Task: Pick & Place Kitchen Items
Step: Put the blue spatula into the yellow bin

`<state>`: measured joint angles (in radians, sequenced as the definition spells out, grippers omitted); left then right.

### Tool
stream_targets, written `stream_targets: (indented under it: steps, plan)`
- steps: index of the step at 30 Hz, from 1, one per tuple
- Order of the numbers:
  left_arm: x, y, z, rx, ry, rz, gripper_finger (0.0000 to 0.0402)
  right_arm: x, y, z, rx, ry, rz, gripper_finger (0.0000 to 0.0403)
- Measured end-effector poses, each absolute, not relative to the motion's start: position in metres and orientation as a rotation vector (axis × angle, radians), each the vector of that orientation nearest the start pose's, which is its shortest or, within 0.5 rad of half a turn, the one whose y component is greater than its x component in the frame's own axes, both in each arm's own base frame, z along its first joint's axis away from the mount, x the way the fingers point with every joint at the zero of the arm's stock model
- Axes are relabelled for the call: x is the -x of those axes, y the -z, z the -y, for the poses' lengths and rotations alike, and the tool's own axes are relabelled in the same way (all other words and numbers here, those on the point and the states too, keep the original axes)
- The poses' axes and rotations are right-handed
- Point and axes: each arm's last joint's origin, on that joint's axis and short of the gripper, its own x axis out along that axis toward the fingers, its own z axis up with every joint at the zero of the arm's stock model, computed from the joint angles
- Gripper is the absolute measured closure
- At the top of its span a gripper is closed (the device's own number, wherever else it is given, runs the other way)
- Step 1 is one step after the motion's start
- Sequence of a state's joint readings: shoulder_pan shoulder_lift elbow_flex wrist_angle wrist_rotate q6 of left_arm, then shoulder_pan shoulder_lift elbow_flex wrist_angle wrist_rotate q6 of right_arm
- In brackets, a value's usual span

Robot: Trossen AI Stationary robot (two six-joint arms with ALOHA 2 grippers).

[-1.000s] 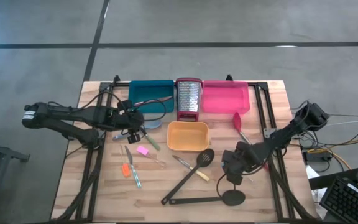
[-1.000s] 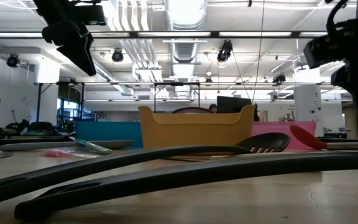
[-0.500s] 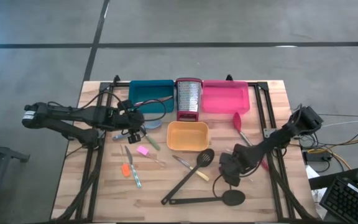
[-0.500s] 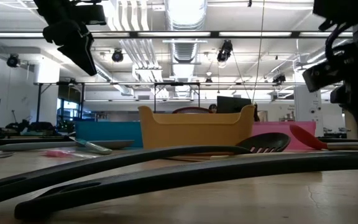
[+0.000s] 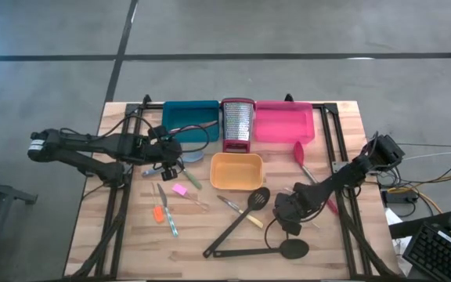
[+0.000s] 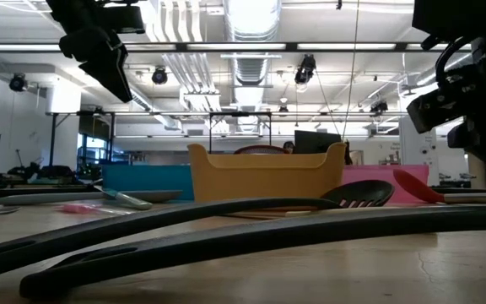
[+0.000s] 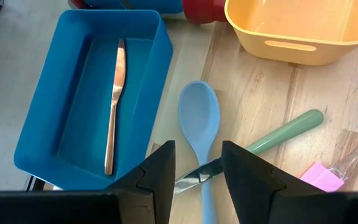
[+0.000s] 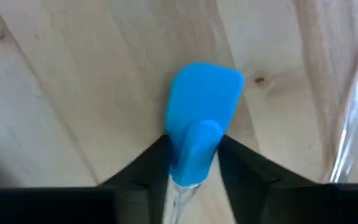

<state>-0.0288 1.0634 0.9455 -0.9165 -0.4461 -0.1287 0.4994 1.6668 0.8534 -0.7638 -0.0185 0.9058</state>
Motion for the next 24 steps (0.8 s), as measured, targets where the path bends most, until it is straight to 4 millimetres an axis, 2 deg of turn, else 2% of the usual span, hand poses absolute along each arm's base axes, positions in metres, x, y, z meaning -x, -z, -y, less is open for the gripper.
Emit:
stream_targets:
  steps: [4,13,17,24]
  plan:
    - [-0.190,-0.284,-0.007,-0.129,-0.443,-0.984,0.0266,-0.225,-0.133,-0.123,-0.337,0.309,-1.575,0.0377]
    - [-0.190,-0.284,-0.007,-0.128,-0.443,-0.984,0.0266,-0.226,-0.146,-0.124,-0.374,0.278,-1.531,0.0381]
    - [-0.191,-0.284,-0.007,-0.127,-0.443,-0.978,0.0266,-0.228,-0.167,-0.124,-0.396,0.257,-1.462,0.0382]
    - [-0.191,-0.284,-0.007,-0.127,-0.443,-0.976,0.0266,-0.237,-0.208,-0.122,-0.277,0.238,-1.254,0.0383]
